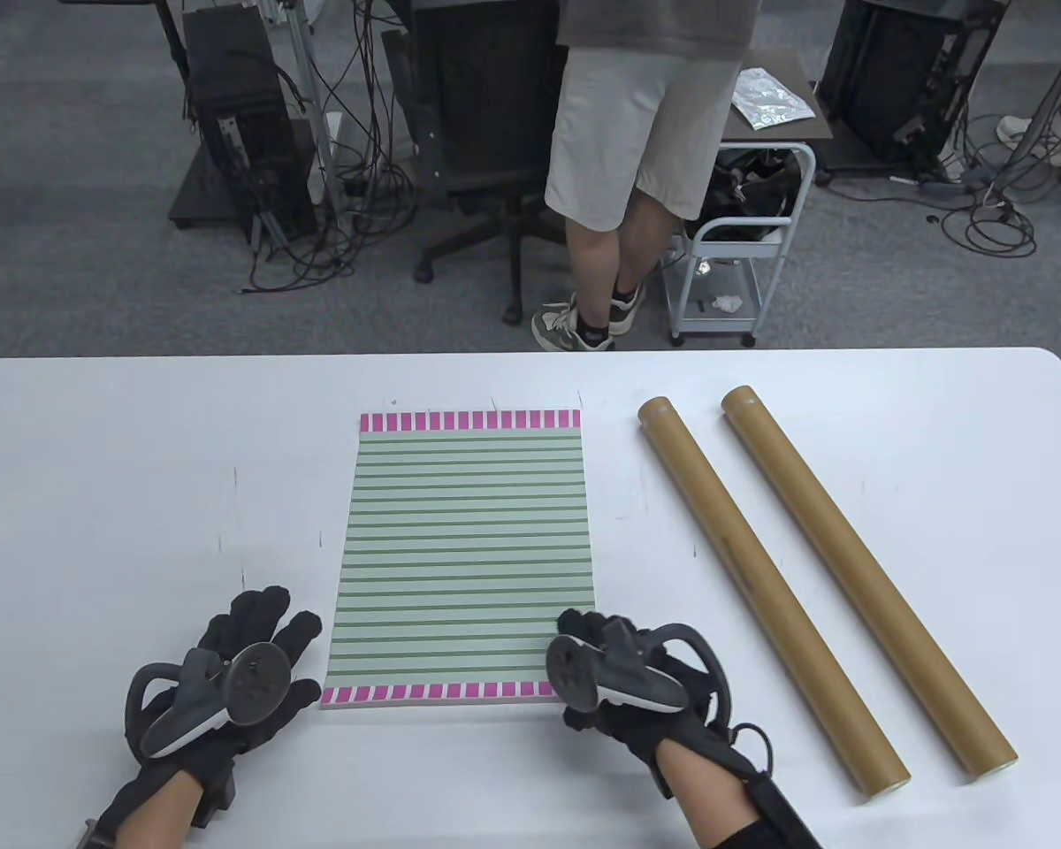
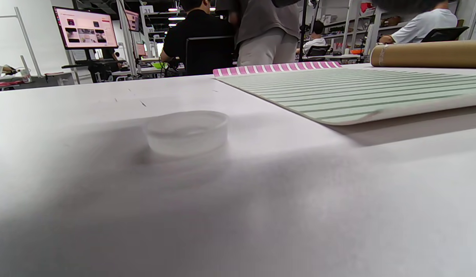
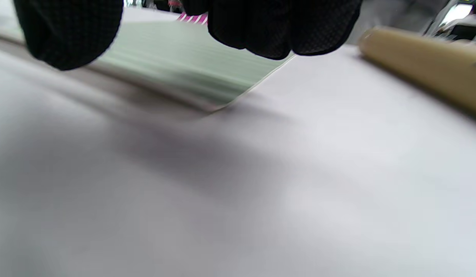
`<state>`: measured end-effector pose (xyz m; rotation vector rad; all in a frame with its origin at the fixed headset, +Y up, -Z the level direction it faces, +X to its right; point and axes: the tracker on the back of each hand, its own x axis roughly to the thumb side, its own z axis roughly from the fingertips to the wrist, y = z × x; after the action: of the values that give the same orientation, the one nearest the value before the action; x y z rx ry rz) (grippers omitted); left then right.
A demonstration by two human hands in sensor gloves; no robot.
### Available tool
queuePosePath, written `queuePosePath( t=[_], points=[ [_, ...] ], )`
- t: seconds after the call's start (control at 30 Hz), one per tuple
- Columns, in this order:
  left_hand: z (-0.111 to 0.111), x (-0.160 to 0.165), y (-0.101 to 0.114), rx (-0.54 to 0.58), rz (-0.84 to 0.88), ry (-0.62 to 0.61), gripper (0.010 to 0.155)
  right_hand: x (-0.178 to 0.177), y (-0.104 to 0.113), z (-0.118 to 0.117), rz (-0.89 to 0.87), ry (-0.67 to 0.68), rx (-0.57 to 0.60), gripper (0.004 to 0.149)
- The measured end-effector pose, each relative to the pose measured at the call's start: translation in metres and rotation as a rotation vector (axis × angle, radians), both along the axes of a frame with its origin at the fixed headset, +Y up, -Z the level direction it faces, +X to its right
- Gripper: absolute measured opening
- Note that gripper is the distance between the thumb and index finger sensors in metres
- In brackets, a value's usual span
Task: Roll up mouse pads and store in mailing tubes
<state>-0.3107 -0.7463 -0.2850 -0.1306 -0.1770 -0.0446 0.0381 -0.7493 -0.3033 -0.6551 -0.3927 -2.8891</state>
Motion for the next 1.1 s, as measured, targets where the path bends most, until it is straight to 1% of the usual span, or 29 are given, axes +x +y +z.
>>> queuePosePath(
  t=[0.07, 0.13, 0.2, 0.27, 0.33, 0.37, 0.43, 0.47, 0.5, 0.6, 0.7, 0.83, 0.93, 0.97, 1.03, 1.07, 1.1],
  points=[
    [0.000, 0.002, -0.002, -0.011, -0.011, -0.007, 0.075, -0.016, -0.009, -0.004, 0.036, 0.008, -0.028, 0.088],
    [0.000, 0.006, -0.004, -0.017, -0.011, -0.022, 0.075, -0.032, -0.007, -0.012, 0.135, 0.009, -0.015, 0.085],
    [0.001, 0.009, -0.004, -0.023, -0.004, -0.028, 0.075, -0.039, -0.008, -0.015, 0.183, -0.009, -0.070, 0.082],
    [0.002, 0.013, -0.003, -0.023, 0.001, -0.041, 0.074, -0.047, -0.008, -0.018, 0.220, -0.010, -0.004, 0.078],
    [0.003, 0.018, -0.002, -0.027, 0.018, -0.062, 0.073, -0.048, -0.009, -0.018, 0.219, -0.024, 0.012, 0.074],
    [0.003, 0.021, 0.000, -0.035, 0.043, -0.075, 0.068, -0.047, -0.009, -0.018, 0.215, -0.035, 0.018, 0.072],
    [0.004, 0.034, -0.002, -0.092, 0.149, -0.100, 0.064, -0.046, -0.009, -0.018, 0.194, -0.051, 0.018, 0.070],
    [0.004, 0.041, -0.003, -0.112, 0.153, -0.112, 0.062, -0.044, -0.009, -0.017, 0.186, -0.056, 0.017, 0.067],
    [0.002, 0.050, -0.003, -0.129, 0.117, -0.131, 0.061, -0.043, -0.009, -0.017, 0.172, -0.062, 0.013, 0.065],
    [-0.004, 0.070, -0.005, -0.129, -0.055, -0.160, 0.060, -0.039, -0.008, -0.015, 0.135, -0.073, 0.012, 0.059],
    [-0.008, 0.081, -0.009, -0.212, -0.084, -0.130, 0.064, -0.037, -0.008, -0.013, 0.090, -0.083, 0.058, 0.047],
    [-0.016, 0.096, -0.013, -0.201, -0.215, -0.106, 0.063, -0.039, -0.009, -0.013, 0.093, -0.059, 0.105, 0.040],
    [-0.021, 0.108, -0.018, -0.143, -0.282, -0.089, 0.055, -0.041, -0.010, -0.010, 0.115, -0.043, 0.124, 0.039],
    [-0.022, 0.110, -0.019, -0.147, -0.294, -0.103, 0.054, -0.041, -0.010, -0.009, 0.115, -0.041, 0.118, 0.039],
    [-0.020, 0.114, -0.017, -0.119, -0.301, -0.139, 0.043, -0.041, -0.011, -0.006, 0.119, -0.031, 0.123, 0.039],
    [-0.019, 0.114, -0.016, -0.117, -0.302, -0.138, 0.042, -0.041, -0.011, -0.005, 0.118, -0.030, 0.122, 0.039],
    [-0.017, 0.116, -0.015, -0.140, -0.294, -0.150, 0.042, -0.040, -0.010, -0.002, 0.116, -0.016, 0.100, 0.039]
  ],
)
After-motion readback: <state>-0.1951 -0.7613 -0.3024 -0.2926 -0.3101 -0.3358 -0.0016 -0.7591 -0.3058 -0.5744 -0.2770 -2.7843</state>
